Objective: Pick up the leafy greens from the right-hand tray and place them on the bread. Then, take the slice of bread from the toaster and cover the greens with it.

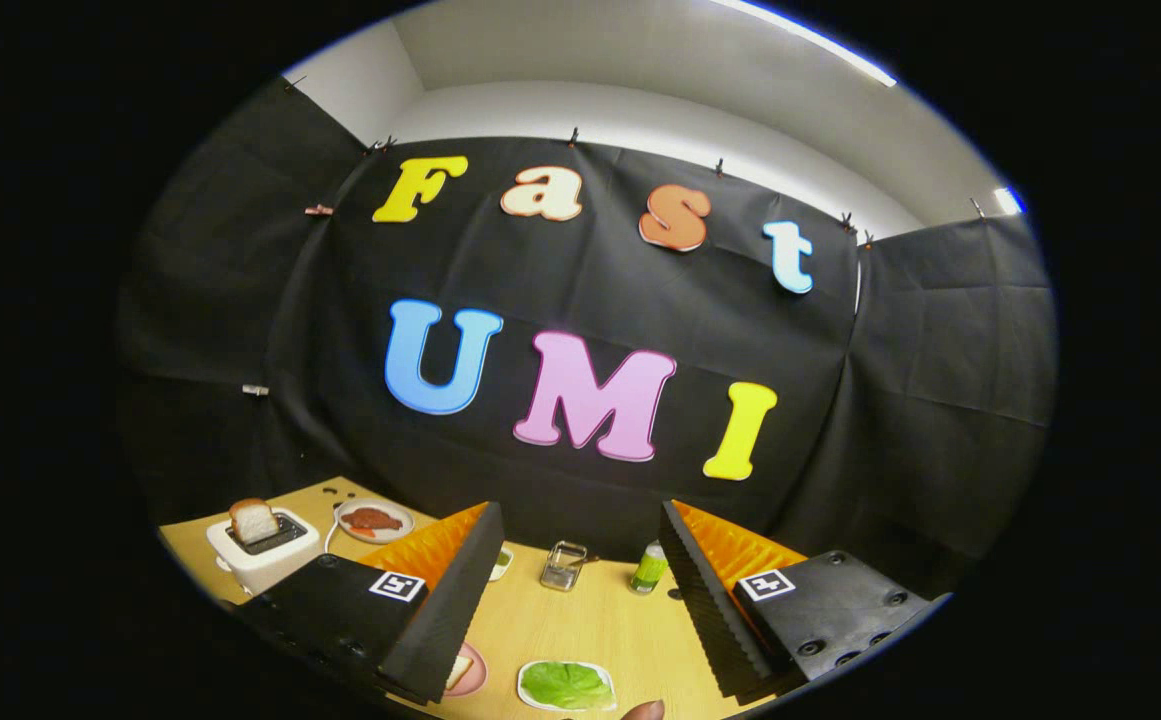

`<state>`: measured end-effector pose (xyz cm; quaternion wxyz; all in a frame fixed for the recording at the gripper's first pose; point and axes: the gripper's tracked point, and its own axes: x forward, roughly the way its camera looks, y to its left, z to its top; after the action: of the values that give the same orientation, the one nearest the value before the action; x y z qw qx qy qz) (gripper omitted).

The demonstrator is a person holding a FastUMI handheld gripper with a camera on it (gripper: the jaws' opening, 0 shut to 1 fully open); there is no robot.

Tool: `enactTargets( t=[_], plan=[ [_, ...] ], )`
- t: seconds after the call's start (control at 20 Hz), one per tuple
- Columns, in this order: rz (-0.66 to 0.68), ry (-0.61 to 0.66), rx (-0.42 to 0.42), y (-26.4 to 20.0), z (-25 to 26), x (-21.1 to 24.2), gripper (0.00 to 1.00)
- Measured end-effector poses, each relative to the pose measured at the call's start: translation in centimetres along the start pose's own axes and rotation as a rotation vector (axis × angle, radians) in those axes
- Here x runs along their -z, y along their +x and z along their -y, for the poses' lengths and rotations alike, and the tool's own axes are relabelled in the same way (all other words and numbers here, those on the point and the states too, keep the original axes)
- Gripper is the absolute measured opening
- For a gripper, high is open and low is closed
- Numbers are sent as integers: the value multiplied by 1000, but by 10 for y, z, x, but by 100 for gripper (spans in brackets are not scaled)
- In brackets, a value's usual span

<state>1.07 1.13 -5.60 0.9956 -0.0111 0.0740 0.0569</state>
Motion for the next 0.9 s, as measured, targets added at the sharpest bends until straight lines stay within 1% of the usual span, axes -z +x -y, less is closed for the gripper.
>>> enactTargets(
  t=[0.15, 0.35, 0.7, 0.9],
  plan=[
    [-154, -1, -73, 10, -2, 63, 97],
    [-373, -6, -142, 15, 2, 159, 97],
    [-651, 3, -275, 31, -2, 307, 98],
    [-763, 25, -320, 44, -3, 364, 97]
  ],
)
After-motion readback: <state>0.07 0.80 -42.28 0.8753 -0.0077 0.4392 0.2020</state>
